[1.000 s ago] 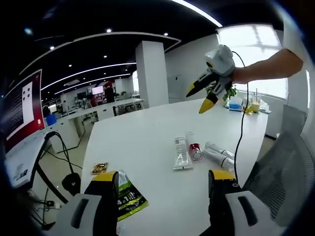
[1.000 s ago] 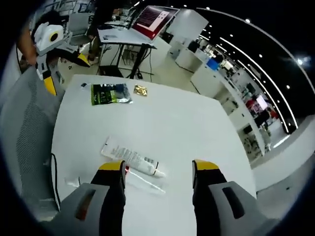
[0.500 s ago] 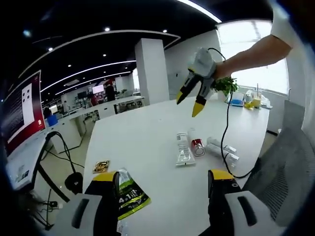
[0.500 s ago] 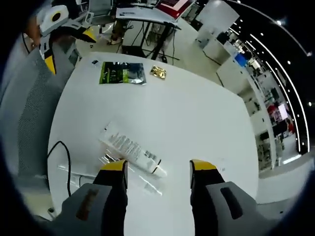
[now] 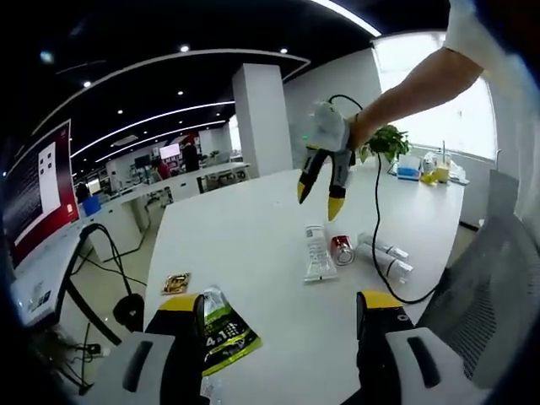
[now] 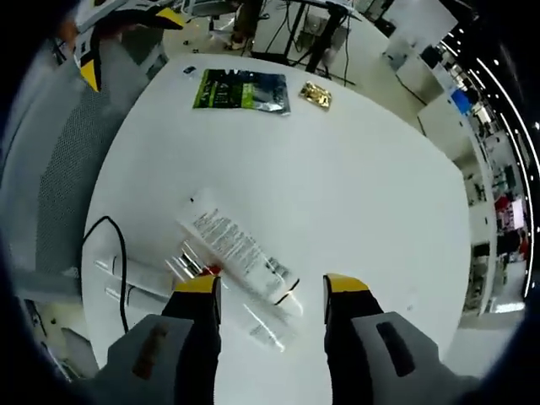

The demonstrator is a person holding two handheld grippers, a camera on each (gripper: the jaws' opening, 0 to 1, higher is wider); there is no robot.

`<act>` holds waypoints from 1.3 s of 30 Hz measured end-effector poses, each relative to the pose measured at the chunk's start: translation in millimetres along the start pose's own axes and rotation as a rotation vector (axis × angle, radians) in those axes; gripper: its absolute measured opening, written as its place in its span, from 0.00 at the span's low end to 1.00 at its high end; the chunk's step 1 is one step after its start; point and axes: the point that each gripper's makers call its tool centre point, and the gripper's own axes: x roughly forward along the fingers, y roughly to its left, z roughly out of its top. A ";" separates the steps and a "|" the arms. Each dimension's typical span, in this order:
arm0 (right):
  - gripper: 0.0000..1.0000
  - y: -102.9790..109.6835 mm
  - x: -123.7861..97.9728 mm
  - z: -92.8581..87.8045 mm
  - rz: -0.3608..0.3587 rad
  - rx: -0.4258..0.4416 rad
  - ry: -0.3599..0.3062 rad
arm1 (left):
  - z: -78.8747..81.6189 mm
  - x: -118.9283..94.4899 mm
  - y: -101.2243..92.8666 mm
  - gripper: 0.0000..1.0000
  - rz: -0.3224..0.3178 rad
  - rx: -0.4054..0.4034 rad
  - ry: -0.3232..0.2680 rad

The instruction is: Arrange the skincare products in the storage area until every visible bottle or jar stands upright without overlapping.

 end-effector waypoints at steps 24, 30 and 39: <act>0.45 16.2 56.3 -1.2 0.180 -0.205 0.151 | -9.2 0.5 6.5 0.72 0.025 0.008 0.037; 0.47 17.5 64.3 -5.5 0.203 -0.252 0.194 | -10.6 0.4 8.0 0.71 0.029 0.007 0.041; 0.40 19.5 72.7 -10.4 0.212 -0.255 0.197 | -12.9 1.0 8.4 0.70 0.027 0.008 0.049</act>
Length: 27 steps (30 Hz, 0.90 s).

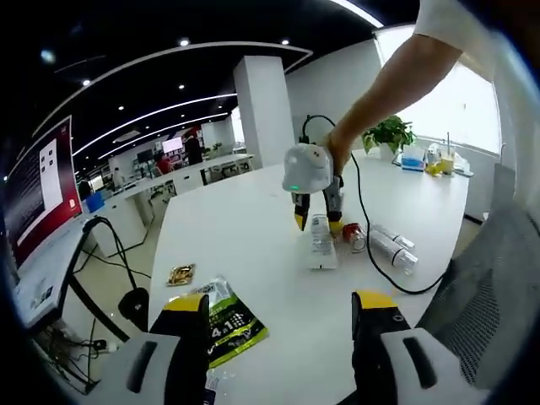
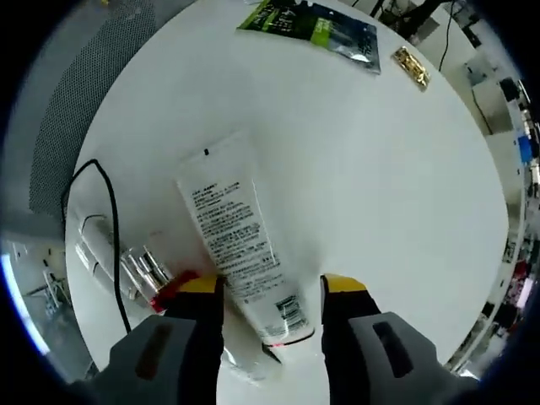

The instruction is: Arrange the skincare products in the storage area until every visible bottle or jar stands upright without overlapping.

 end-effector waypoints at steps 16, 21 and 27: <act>0.35 7.1 4.3 3.7 0.043 -0.041 -0.050 | -3.3 1.6 -3.7 0.70 -0.013 0.011 0.018; 0.33 5.8 3.4 2.3 0.040 -0.010 -0.107 | -3.9 1.6 -3.7 0.69 -0.014 0.010 0.020; 0.29 9.6 3.6 6.0 0.037 -0.051 -0.074 | -4.0 1.3 -2.6 0.69 -0.010 0.008 0.019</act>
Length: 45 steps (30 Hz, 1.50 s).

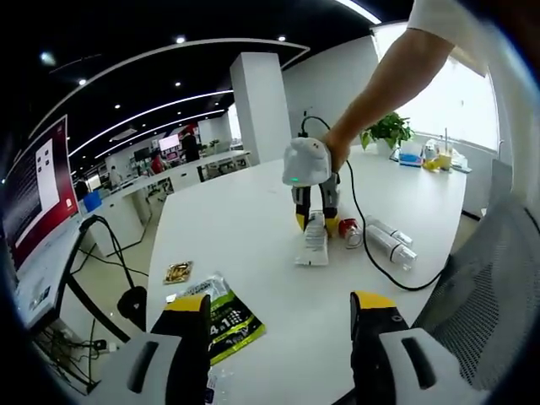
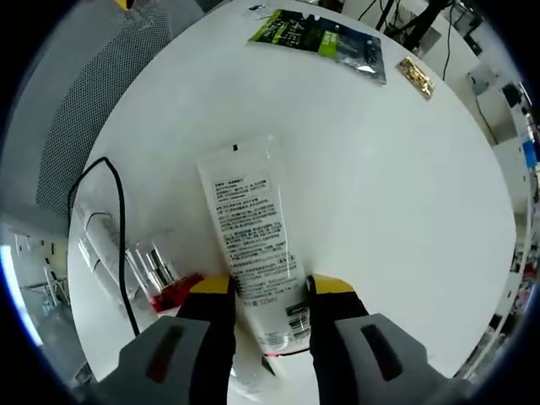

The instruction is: Arrange the skincare products in the storage area until every visible bottle or jar stands upright without overlapping.

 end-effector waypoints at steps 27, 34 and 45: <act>0.23 -27.6 -60.4 32.6 -0.311 0.294 -0.296 | 0.8 0.8 -0.3 0.69 0.000 0.013 -0.003; 0.24 -30.6 -103.1 45.9 -0.436 0.408 -0.466 | -0.4 1.9 -2.3 0.69 -0.011 0.018 0.001; 0.25 -14.6 -186.8 65.7 -0.615 0.603 -0.786 | 7.1 0.2 -9.2 0.73 -0.035 0.022 -0.026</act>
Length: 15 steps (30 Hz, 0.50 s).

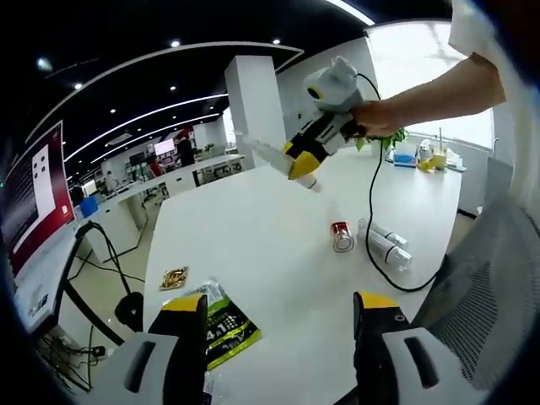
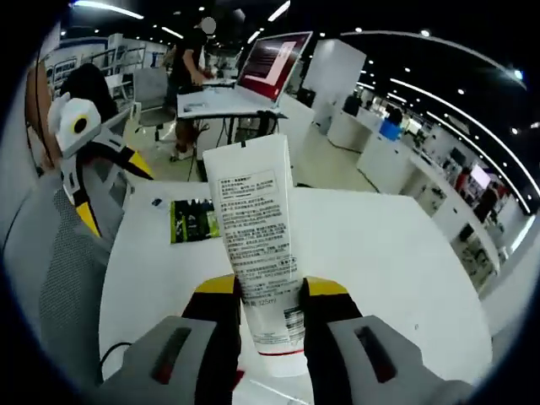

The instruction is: Arrange the skincare products in the storage area until every visible bottle or jar stands upright without overlapping.

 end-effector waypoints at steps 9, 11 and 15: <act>0.25 23.6 -37.7 23.4 -0.069 0.109 -0.148 | 19.5 -6.3 -6.5 0.72 -0.013 0.022 -0.079; 0.25 27.7 -43.9 25.4 -0.082 0.140 -0.174 | 22.3 -6.8 -8.8 0.72 -0.022 0.018 -0.091; 0.25 40.6 -58.5 34.2 -0.083 0.225 -0.255 | 22.5 -6.5 -15.3 0.72 -0.053 0.008 -0.088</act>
